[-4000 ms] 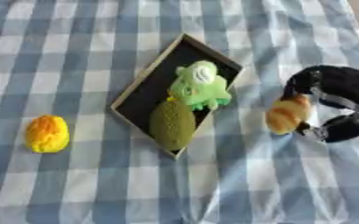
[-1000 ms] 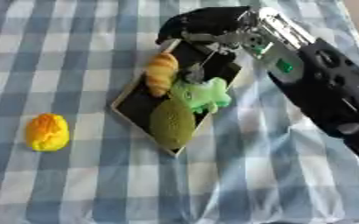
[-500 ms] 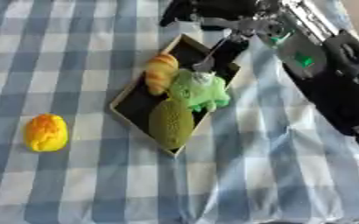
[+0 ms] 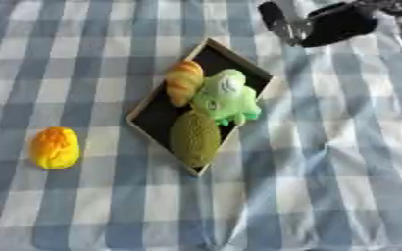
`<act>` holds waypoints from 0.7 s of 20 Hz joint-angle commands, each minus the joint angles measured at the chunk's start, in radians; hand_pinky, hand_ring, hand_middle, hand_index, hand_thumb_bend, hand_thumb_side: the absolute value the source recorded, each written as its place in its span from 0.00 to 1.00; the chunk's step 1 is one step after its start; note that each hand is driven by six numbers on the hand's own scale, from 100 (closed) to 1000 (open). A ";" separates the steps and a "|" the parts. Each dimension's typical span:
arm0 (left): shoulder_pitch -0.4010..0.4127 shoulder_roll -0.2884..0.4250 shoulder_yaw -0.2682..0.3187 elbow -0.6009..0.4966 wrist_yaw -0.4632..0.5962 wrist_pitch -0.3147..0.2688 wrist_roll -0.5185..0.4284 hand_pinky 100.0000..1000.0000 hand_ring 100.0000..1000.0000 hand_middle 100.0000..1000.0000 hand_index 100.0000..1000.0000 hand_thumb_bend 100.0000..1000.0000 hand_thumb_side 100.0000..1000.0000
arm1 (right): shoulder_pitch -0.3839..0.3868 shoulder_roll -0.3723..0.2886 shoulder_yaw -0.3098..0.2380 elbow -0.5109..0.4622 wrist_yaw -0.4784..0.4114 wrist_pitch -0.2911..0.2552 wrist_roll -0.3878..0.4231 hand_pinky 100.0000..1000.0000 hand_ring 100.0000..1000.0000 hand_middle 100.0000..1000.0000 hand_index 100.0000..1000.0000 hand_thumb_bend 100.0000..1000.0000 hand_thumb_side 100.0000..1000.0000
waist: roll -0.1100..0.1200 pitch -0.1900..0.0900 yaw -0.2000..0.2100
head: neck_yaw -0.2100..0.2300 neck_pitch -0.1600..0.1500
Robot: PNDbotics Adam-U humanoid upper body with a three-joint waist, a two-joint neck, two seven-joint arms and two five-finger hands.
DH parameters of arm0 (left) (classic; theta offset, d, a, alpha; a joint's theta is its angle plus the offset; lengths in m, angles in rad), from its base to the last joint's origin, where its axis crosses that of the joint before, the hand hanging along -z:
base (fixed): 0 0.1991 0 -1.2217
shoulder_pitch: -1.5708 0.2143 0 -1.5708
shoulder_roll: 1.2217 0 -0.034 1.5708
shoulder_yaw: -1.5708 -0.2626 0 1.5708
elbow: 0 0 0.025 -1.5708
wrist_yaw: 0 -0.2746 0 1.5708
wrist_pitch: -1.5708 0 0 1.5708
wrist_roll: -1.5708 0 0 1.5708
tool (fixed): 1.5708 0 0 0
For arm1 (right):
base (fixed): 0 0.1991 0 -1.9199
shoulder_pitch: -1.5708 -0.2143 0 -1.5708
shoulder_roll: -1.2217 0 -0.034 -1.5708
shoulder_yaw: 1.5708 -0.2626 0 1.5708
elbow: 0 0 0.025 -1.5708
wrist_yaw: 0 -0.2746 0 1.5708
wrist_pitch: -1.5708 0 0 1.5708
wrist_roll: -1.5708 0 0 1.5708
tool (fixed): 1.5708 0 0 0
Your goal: Pick up objects on the table and place them in the box.
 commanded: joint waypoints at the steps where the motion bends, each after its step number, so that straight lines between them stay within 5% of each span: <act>1: 0.064 0.100 0.034 -0.167 -0.127 0.032 -0.033 0.79 0.89 0.79 0.90 0.33 0.69 | 0.017 -0.075 -0.075 -0.037 -0.039 0.024 -0.101 0.90 0.89 0.79 0.83 0.00 0.34 | 0.002 -0.017 -0.001 | 0.006 -0.012; 4: 0.157 0.134 0.040 -0.281 -0.235 0.066 -0.083 0.81 0.89 0.81 0.91 0.35 0.63 | 0.045 -0.099 -0.125 -0.038 -0.043 0.041 -0.202 0.90 0.88 0.77 0.82 0.00 0.31 | 0.004 -0.016 -0.004 | 0.014 -0.009; 7: 0.222 0.154 0.033 -0.301 -0.299 0.033 -0.135 0.83 0.90 0.82 0.93 0.37 0.60 | 0.064 -0.111 -0.154 -0.038 -0.041 0.052 -0.269 0.89 0.87 0.77 0.81 0.00 0.32 | 0.008 -0.016 -0.005 | 0.021 -0.007; 14: 0.321 0.195 -0.004 -0.303 -0.365 -0.007 -0.215 0.85 0.90 0.83 0.90 0.42 0.56 | 0.088 -0.112 -0.158 -0.038 -0.040 0.063 -0.294 0.89 0.87 0.77 0.81 0.00 0.32 | 0.018 -0.021 0.000 | 0.027 -0.005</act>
